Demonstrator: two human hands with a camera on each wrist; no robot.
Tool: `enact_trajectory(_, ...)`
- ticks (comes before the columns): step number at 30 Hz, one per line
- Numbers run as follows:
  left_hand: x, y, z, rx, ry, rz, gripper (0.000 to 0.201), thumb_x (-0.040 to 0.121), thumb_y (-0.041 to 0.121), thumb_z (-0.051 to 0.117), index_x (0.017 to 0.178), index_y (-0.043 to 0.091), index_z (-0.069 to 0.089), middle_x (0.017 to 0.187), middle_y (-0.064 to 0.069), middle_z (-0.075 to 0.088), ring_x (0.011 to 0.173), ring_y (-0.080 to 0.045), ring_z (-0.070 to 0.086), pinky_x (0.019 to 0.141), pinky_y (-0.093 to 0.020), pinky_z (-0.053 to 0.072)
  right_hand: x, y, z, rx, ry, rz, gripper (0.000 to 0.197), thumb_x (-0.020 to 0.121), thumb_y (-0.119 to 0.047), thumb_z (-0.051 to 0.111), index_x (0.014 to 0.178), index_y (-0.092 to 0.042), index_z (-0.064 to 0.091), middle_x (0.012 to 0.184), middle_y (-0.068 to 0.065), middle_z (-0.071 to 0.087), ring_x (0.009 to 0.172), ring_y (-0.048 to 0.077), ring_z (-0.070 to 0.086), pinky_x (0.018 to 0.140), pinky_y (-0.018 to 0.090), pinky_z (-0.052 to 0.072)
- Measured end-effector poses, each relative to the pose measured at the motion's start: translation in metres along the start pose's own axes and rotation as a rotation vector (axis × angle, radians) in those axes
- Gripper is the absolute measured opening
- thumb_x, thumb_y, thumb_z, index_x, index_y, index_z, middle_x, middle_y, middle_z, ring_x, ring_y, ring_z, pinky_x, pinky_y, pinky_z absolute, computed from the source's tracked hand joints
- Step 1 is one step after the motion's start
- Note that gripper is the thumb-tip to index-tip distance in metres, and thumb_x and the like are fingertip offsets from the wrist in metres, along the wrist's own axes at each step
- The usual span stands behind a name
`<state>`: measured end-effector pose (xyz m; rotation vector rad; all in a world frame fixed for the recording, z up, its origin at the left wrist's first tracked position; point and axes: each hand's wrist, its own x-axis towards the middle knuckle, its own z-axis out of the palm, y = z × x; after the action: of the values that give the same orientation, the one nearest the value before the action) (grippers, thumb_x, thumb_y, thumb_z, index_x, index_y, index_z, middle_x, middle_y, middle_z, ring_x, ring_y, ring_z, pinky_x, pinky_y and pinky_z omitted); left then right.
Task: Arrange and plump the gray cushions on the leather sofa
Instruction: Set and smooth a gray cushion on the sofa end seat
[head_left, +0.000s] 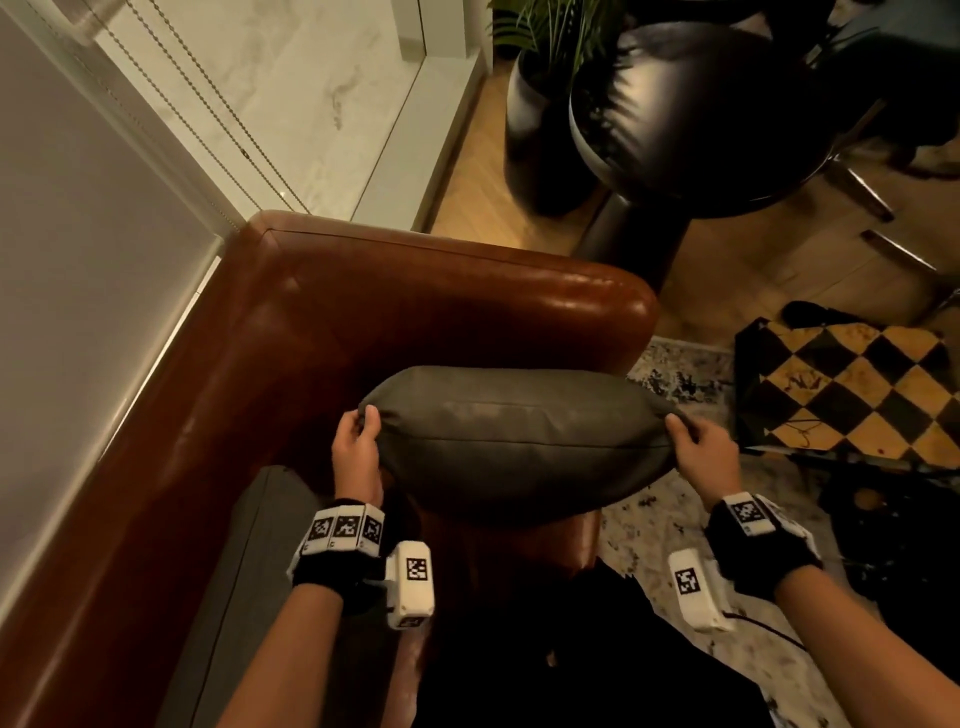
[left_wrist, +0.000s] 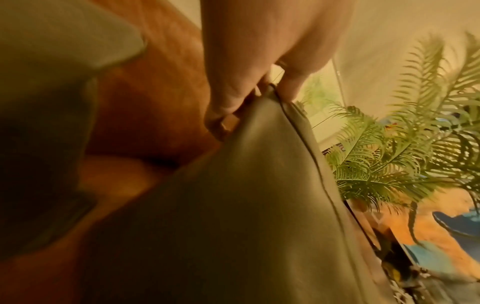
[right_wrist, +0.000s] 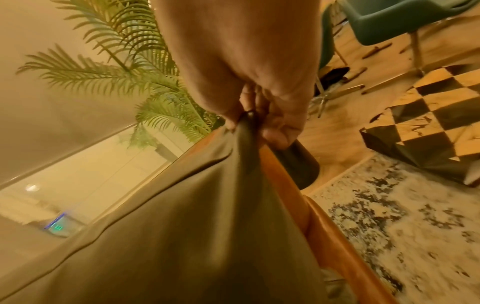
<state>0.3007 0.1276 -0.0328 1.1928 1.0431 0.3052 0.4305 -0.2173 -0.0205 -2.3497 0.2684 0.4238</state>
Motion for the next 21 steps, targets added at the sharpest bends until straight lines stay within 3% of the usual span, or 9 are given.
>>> enact_trajectory(2,-0.005,-0.001,0.016,0.066,0.030,-0.063,0.025,0.097,0.029,0.042,0.099,0.012,0.059,0.108,-0.008,0.062,0.105,-0.023,0.056,0.094,-0.038,0.045,-0.014,-0.019,0.016,-0.016,0.011,-0.066,0.032,0.096,-0.025,0.047,0.104,0.003,0.060,0.100,0.023,0.064,0.097,0.037,0.059,0.077,0.037,0.041)
enact_trajectory(4,-0.008,0.003,0.024,0.346,0.063,0.082,0.034,0.097,0.033,0.040,0.103,0.004,0.058,0.100,-0.008,0.060,0.098,-0.022,0.054,0.089,-0.034,0.043,-0.034,-0.041,0.038,-0.039,-0.039,-0.249,0.024,0.096,-0.022,0.047,0.091,-0.001,0.057,0.084,0.016,0.062,0.079,0.032,0.059,0.068,0.035,0.041)
enact_trajectory(6,-0.010,0.018,0.019,0.505,0.135,0.277,0.032,0.097,0.028,0.042,0.085,0.001,0.054,0.074,-0.003,0.052,0.080,-0.020,0.049,0.071,-0.027,0.034,-0.047,-0.048,0.042,-0.042,-0.056,-0.382,0.022,0.096,-0.021,0.047,0.082,-0.004,0.051,0.073,0.007,0.056,0.064,0.020,0.052,0.058,0.025,0.033)
enact_trajectory(8,0.001,0.037,0.004,0.567,0.225,0.402,0.035,0.097,0.024,0.044,0.068,0.004,0.046,0.061,-0.003,0.041,0.069,-0.021,0.042,0.063,-0.027,0.025,-0.039,-0.036,0.023,0.011,-0.014,-0.339,0.022,0.096,-0.021,0.047,0.088,-0.003,0.056,0.077,0.005,0.056,0.066,0.019,0.053,0.058,0.021,0.032)
enact_trajectory(12,0.037,0.053,-0.014,0.709,0.268,0.340,0.046,0.095,0.028,0.046,0.054,0.013,0.033,0.055,-0.005,0.038,0.073,-0.035,0.050,0.063,-0.031,0.026,-0.040,-0.028,-0.007,0.039,-0.003,-0.275,0.035,0.096,-0.030,0.046,0.082,0.000,0.059,0.073,0.016,0.060,0.071,0.032,0.057,0.059,0.029,0.036)
enact_trajectory(15,0.057,0.047,-0.012,0.660,0.365,0.120,0.040,0.094,0.036,0.047,0.081,0.001,0.061,0.094,-0.026,0.062,0.104,-0.041,0.055,0.086,-0.041,0.040,-0.060,-0.080,-0.007,0.119,0.042,-0.419,0.037,0.095,-0.029,0.049,0.073,0.000,0.055,0.065,0.015,0.055,0.060,0.024,0.050,0.054,0.026,0.033)
enact_trajectory(18,0.067,0.035,-0.020,0.628,0.463,-0.095,0.047,0.094,0.041,0.043,0.116,0.001,0.055,0.132,-0.025,0.048,0.125,-0.040,0.042,0.103,-0.043,0.034,-0.075,-0.144,-0.001,0.240,0.040,-0.562,0.037,0.092,-0.027,0.055,0.065,-0.002,0.051,0.057,0.006,0.046,0.054,0.015,0.042,0.052,0.021,0.029)
enact_trajectory(20,0.059,0.031,-0.024,0.657,0.498,-0.023,0.041,0.095,0.036,0.043,0.117,0.003,0.052,0.134,-0.026,0.040,0.125,-0.042,0.036,0.104,-0.045,0.031,-0.078,-0.183,0.020,0.262,-0.037,-0.612,0.037,0.091,-0.027,0.058,0.061,-0.006,0.049,0.053,-0.004,0.040,0.050,0.008,0.038,0.050,0.021,0.027)
enact_trajectory(21,0.049,0.027,-0.026,0.666,0.468,0.147,0.035,0.095,0.029,0.046,0.114,0.000,0.054,0.127,-0.029,0.043,0.119,-0.041,0.041,0.101,-0.044,0.034,-0.078,-0.199,0.037,0.252,-0.088,-0.627,0.036,0.090,-0.027,0.058,0.059,-0.009,0.049,0.052,-0.008,0.040,0.048,0.007,0.038,0.050,0.020,0.027)
